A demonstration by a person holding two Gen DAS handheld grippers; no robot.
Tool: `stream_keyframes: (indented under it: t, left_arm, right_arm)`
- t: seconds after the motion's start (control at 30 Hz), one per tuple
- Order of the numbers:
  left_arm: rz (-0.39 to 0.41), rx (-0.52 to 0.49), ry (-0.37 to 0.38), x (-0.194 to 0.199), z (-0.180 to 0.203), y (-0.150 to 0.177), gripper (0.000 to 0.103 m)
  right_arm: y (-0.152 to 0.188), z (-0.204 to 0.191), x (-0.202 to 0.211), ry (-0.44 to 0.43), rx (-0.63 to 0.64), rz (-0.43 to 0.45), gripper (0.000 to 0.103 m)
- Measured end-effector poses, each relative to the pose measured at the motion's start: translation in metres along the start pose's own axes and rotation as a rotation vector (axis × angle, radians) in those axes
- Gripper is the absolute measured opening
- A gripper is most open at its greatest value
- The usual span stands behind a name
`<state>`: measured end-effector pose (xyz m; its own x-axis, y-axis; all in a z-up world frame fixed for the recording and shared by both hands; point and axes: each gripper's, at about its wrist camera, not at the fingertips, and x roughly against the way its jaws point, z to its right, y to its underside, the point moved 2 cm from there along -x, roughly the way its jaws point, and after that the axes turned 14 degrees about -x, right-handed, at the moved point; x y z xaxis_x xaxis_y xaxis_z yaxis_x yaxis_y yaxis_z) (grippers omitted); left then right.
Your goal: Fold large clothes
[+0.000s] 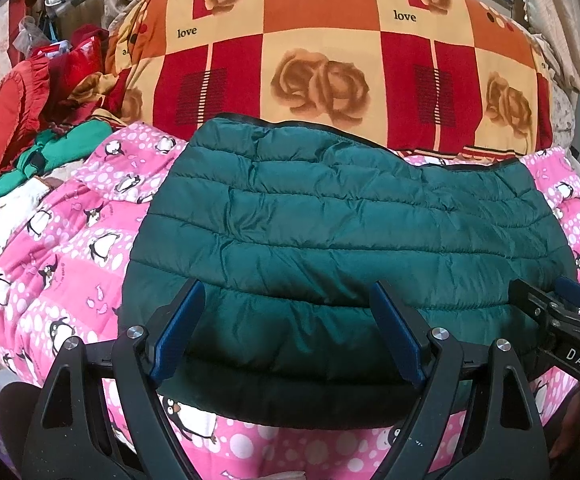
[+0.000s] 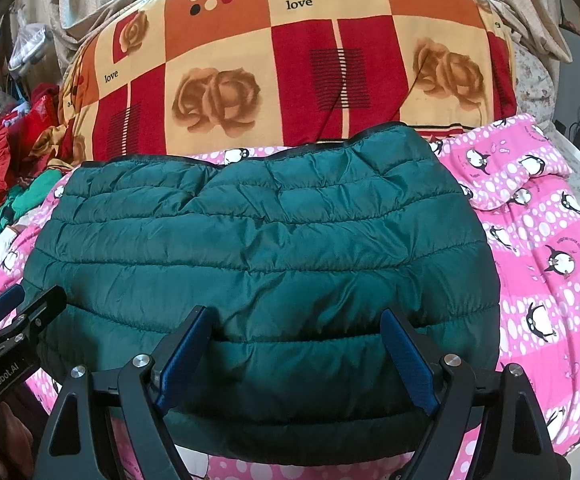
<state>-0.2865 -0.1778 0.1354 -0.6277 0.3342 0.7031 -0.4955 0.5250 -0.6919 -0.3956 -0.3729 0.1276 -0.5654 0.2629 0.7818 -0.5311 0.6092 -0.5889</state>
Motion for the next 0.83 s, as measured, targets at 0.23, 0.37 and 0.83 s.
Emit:
stream_keyframes:
  t: [0.23, 0.37, 0.83]
  left_arm:
    - [-0.003, -0.002, 0.003, -0.0013, 0.0015, 0.0001, 0.085]
    - [-0.004, -0.006, 0.006, -0.0025, 0.0021, 0.0011, 0.085]
    - [0.015, -0.021, 0.007, -0.0048, 0.0004, 0.0006, 0.085]
  right_arm:
    - [-0.0004, -0.0007, -0.0011, -0.001, 0.001, 0.000, 0.085]
    - [-0.0003, -0.0009, -0.0013, 0.000, -0.001, 0.000, 0.085]
    - [-0.0021, -0.0002, -0.0085, 0.001, 0.002, -0.007, 0.085]
